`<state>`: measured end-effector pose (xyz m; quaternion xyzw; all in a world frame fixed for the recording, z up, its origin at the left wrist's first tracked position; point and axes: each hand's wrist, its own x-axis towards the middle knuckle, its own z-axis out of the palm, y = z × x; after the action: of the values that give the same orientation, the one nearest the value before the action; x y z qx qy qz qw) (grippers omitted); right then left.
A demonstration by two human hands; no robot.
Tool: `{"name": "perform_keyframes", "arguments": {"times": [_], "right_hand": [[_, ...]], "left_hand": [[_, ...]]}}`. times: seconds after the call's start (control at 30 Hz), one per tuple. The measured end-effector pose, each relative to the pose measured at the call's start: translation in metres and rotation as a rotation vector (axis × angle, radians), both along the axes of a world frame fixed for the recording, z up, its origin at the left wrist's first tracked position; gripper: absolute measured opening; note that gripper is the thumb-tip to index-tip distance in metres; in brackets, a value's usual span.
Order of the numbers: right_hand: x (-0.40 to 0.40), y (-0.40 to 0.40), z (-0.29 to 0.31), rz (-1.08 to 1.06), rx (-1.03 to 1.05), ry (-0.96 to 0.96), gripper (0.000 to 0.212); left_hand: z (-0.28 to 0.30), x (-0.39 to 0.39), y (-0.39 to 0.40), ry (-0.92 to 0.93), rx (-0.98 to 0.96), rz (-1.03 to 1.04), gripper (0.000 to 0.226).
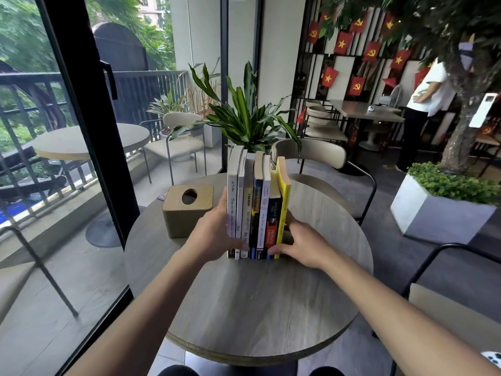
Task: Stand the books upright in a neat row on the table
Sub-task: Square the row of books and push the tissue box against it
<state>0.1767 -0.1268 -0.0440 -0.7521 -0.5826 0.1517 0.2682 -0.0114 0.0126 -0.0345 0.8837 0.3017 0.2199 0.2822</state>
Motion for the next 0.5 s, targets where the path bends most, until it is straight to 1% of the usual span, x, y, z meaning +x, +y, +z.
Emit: {"name": "perform_keyframes", "arguments": {"times": [0.1, 0.17, 0.3, 0.4, 0.5], "right_hand": [[0.001, 0.001, -0.002, -0.004, 0.013, -0.011, 0.091], [0.001, 0.002, -0.004, -0.014, 0.019, -0.017, 0.087], [-0.005, 0.003, -0.004, -0.022, 0.059, -0.013, 0.091], [-0.010, 0.006, -0.007, -0.049, 0.124, -0.019, 0.087], [-0.012, 0.006, -0.009, -0.076, 0.147, -0.027, 0.083]], "left_hand": [[0.001, -0.001, -0.001, -0.024, -0.024, -0.010, 0.115], [0.000, -0.002, -0.002, -0.057, -0.039, -0.011, 0.115], [0.000, -0.002, -0.004, -0.102, -0.023, -0.026, 0.115], [0.000, -0.002, -0.002, -0.114, -0.003, -0.041, 0.114], [-0.003, -0.003, 0.000, -0.116, 0.004, -0.036, 0.113]]}}
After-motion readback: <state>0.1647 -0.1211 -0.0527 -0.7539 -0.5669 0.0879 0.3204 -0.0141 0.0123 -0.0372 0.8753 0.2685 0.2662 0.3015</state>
